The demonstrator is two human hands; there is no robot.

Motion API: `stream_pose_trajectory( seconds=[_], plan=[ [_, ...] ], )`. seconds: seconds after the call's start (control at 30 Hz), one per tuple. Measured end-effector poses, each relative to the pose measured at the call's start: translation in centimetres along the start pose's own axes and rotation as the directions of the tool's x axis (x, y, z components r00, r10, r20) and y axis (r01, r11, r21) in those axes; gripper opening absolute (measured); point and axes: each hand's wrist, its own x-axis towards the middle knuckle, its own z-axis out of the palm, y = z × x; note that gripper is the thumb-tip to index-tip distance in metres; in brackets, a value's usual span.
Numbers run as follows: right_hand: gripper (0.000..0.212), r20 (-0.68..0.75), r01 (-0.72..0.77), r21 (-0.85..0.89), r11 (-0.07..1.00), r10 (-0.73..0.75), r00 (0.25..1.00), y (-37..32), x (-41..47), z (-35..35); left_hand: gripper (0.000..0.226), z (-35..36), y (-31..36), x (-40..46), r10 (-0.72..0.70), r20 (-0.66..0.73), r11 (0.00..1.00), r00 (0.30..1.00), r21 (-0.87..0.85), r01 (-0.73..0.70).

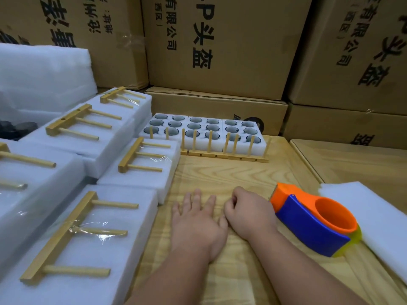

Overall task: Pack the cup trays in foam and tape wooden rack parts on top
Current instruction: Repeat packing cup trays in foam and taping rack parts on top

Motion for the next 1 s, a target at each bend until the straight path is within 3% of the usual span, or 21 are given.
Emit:
stream_pose_trajectory(
  seconds=[0.23,0.4,0.53,1.0],
  plan=[
    [0.021,0.001,-0.141,0.076,0.987,0.142,0.990,-0.2,4.6,0.9,0.072,-0.1,0.5,1.1,-0.010,0.014,0.999,1.000,0.039,0.009],
    [0.072,-0.248,-0.189,0.130,0.973,0.216,0.944,0.3,7.9,2.3,0.073,0.1,0.6,1.3,-0.007,-0.019,0.999,1.000,0.035,0.007],
    [0.088,-0.202,-0.217,0.072,0.973,0.228,0.953,0.5,10.8,3.7,0.074,0.2,0.5,1.4,-0.006,-0.027,1.000,1.000,0.025,0.007],
    [0.065,-0.230,-0.218,-0.028,0.975,0.206,0.951,2.4,18.3,5.4,0.079,0.6,0.4,1.8,-0.013,-0.038,1.000,0.999,-0.008,0.013]
  ],
)
